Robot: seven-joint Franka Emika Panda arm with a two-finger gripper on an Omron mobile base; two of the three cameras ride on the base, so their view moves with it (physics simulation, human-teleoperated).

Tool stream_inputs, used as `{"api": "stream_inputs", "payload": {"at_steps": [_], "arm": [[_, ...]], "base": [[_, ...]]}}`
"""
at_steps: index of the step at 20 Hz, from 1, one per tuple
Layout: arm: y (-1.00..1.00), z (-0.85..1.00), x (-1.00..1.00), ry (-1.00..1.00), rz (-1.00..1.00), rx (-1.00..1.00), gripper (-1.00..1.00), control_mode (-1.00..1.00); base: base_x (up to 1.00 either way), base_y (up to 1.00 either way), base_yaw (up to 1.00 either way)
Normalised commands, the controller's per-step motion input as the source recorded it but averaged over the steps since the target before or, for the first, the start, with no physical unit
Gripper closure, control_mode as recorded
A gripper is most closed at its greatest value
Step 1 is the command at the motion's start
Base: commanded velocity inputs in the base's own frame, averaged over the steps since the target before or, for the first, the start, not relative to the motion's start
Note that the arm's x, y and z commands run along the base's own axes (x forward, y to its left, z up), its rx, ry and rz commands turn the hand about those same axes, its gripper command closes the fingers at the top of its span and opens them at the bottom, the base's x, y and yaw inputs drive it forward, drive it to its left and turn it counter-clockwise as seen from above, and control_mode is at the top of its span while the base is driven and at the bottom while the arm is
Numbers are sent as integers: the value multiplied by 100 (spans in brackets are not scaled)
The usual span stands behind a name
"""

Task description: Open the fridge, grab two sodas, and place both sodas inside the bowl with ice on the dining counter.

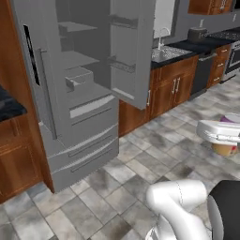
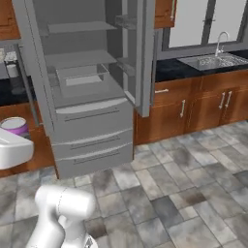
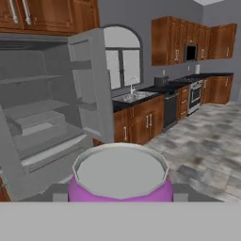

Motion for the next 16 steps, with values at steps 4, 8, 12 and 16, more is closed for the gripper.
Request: {"api": "stream_inputs", "payload": {"at_steps": [4, 8, 12, 16], "arm": [[0, 0, 0, 0, 0, 0, 100, 100], [0, 0, 0, 0, 0, 0, 100, 100], [0, 0, 0, 0, 0, 0, 100, 100], [0, 0, 0, 0, 0, 0, 100, 100]], "base": [[-100, -4, -40], [-99, -29, -34], [-99, -50, -26], [-99, -64, -21]]}}
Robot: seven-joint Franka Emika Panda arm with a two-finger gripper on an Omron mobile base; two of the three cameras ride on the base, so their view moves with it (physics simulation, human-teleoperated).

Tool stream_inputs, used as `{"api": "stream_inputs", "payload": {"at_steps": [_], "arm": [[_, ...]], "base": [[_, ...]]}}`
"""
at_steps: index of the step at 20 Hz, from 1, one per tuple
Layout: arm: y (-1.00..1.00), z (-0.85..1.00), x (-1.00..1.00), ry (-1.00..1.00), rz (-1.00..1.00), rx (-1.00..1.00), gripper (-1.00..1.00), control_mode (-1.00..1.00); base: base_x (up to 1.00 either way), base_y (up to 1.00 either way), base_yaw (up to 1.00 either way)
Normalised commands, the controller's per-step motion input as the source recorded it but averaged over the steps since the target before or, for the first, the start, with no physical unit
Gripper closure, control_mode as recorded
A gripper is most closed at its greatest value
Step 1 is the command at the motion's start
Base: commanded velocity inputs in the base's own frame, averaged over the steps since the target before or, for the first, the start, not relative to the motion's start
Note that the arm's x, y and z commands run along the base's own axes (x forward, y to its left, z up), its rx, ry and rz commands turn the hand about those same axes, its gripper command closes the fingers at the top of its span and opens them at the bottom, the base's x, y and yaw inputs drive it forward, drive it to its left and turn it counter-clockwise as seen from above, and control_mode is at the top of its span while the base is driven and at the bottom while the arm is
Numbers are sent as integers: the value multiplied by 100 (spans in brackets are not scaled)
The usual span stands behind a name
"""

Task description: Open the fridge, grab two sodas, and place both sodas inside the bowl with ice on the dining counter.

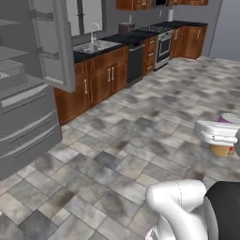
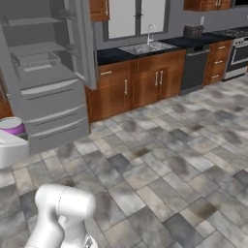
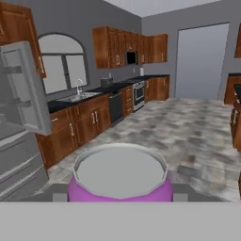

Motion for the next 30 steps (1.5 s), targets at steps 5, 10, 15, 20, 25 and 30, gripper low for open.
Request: {"api": "stream_inputs", "payload": {"at_steps": [5, 10, 15, 20, 25, 30], "arm": [[0, 0, 0, 0, 0, 0, 100, 100], [0, 0, 0, 0, 0, 0, 100, 100], [0, 0, 0, 0, 0, 0, 100, 100], [0, 0, 0, 0, 0, 0, 100, 100], [0, 0, 0, 0, 0, 0, 100, 100], [0, 0, 0, 0, 0, 0, 100, 100]], "base": [[-100, -85, -13], [-99, -90, -12], [-81, -98, -9], [-43, -100, -2], [-24, -100, -1], [-12, -100, 0]]}}
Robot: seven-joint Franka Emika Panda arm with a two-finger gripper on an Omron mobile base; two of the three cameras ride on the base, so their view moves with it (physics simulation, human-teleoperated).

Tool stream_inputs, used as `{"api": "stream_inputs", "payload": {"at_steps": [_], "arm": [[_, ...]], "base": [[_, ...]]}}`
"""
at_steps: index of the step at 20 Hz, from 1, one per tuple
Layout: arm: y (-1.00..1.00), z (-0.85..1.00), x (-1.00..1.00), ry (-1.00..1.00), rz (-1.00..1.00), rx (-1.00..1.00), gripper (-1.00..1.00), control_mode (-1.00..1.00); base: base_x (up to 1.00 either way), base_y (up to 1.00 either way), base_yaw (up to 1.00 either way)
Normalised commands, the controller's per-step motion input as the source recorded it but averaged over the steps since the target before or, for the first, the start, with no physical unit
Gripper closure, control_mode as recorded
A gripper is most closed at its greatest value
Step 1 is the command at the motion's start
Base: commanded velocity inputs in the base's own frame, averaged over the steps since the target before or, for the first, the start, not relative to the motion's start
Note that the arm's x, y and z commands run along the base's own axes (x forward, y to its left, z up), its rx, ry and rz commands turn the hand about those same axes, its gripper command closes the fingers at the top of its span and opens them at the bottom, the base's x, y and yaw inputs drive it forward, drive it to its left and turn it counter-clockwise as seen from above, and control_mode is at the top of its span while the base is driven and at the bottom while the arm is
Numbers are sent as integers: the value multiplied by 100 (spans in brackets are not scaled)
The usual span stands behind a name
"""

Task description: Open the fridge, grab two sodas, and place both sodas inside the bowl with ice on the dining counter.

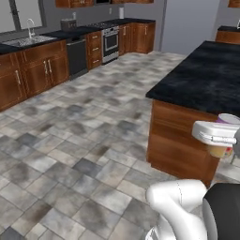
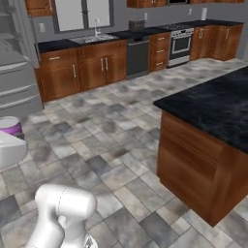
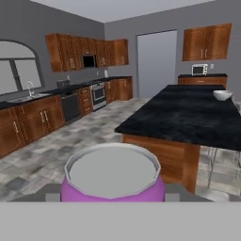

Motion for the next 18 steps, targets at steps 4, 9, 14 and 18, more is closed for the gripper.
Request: {"api": "stream_inputs", "payload": {"at_steps": [4, 9, 14, 18], "arm": [[0, 0, 0, 0, 0, 0, 100, 100], [0, 0, 0, 0, 0, 0, 100, 100], [0, 0, 0, 0, 0, 0, 100, 100], [0, 0, 0, 0, 0, 0, 100, 100]], "base": [[-1, -100, 0], [0, -100, 0], [0, -100, 0], [0, -100, 0]]}}
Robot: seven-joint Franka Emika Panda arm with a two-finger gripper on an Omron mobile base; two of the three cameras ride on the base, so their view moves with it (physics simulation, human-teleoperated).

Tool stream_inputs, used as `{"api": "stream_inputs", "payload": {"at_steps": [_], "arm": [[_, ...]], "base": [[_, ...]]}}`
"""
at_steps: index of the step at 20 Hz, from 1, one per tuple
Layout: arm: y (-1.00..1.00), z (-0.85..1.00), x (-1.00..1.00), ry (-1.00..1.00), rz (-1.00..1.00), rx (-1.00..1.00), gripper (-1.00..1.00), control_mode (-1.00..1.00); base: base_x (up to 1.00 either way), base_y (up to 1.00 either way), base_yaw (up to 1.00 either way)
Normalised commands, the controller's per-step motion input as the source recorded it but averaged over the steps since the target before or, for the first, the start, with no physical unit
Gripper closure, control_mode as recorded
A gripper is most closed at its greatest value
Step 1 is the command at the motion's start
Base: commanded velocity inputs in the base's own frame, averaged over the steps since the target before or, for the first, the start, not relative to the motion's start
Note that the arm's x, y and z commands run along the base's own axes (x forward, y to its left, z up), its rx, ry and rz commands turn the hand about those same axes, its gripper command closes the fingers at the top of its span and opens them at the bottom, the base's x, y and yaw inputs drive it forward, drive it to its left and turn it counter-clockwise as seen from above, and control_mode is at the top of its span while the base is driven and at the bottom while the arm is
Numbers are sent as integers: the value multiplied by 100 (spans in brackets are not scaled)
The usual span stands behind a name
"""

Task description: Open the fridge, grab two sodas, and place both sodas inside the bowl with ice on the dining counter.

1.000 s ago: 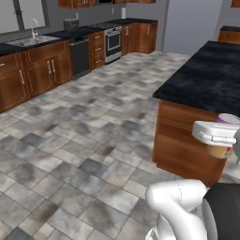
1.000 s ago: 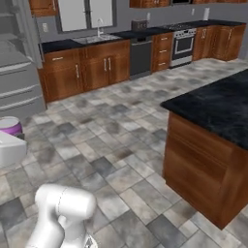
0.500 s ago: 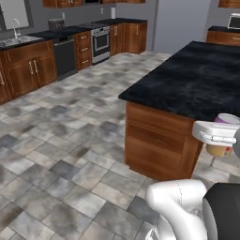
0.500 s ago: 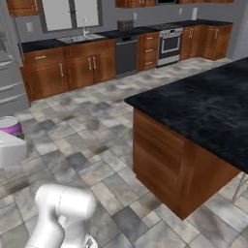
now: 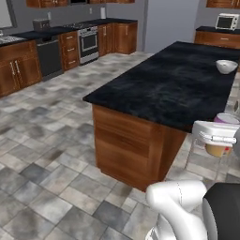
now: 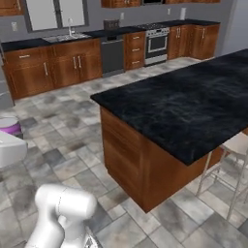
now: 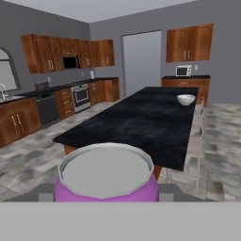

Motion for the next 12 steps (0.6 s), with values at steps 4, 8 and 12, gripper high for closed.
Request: {"api": "stream_inputs", "payload": {"at_steps": [4, 8, 12], "arm": [[0, 0, 0, 0, 0, 0, 100, 100], [0, 0, 0, 0, 0, 0, 100, 100], [0, 0, 0, 0, 0, 0, 100, 100]], "base": [[0, -100, 0], [1, -100, 1], [5, -100, 4]]}}
